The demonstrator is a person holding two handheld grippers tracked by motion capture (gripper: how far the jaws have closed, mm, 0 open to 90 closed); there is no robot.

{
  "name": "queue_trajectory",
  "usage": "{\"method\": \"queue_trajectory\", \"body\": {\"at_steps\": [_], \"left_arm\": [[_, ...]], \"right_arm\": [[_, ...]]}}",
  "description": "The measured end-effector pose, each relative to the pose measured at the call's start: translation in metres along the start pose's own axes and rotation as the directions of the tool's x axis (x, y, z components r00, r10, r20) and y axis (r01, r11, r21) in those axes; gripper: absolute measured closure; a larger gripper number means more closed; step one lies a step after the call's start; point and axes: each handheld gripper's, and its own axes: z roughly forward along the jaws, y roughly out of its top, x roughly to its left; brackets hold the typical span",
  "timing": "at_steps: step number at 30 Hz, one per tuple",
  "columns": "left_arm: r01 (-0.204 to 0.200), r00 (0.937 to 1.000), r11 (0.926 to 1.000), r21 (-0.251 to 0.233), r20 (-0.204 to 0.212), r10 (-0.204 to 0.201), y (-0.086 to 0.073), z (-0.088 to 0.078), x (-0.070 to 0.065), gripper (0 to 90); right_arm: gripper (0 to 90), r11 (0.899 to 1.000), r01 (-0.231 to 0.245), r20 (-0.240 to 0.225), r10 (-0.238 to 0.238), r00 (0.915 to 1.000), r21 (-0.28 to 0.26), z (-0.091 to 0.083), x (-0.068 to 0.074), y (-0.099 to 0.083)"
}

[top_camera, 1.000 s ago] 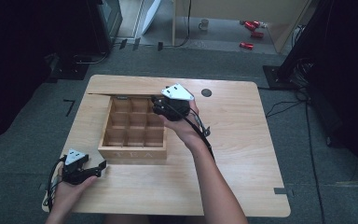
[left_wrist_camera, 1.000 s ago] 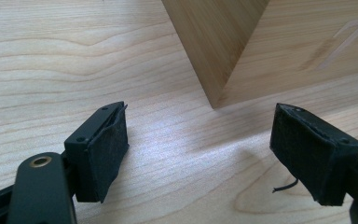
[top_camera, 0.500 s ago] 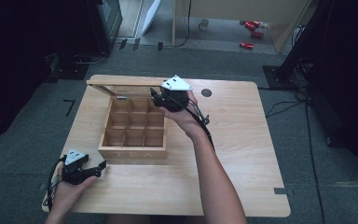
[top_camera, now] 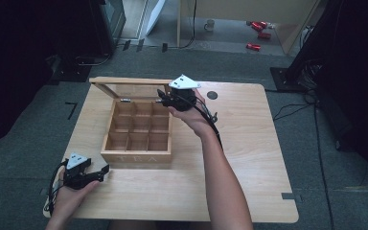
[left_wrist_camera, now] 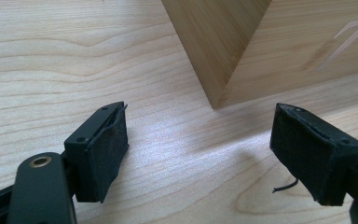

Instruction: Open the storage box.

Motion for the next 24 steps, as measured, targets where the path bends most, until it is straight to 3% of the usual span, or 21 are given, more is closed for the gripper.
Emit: {"method": "queue_trajectory", "body": {"at_steps": [5,13,24], "left_arm": [[0.009,0.9999,1.0,-0.004,0.008,-0.009,0.0,0.0,0.001,19.8],[0.013,0.9998,0.9999,-0.005,0.014,-0.013,0.0,0.0,0.002,19.8],[0.004,0.9999,1.0,-0.001,0.011,-0.004,0.001,0.0,0.001,19.8]], "right_arm": [[51.5,1.0,-0.002,-0.013,0.002,0.9999,0.012,0.003,-0.004,-0.003],[52.8,0.998,-0.061,-0.03,0.061,0.9977,-0.002,0.009,-0.014,-0.005],[61.3,0.997,-0.075,0.03,0.075,0.9967,0.029,0.024,-0.026,0.001]]}}
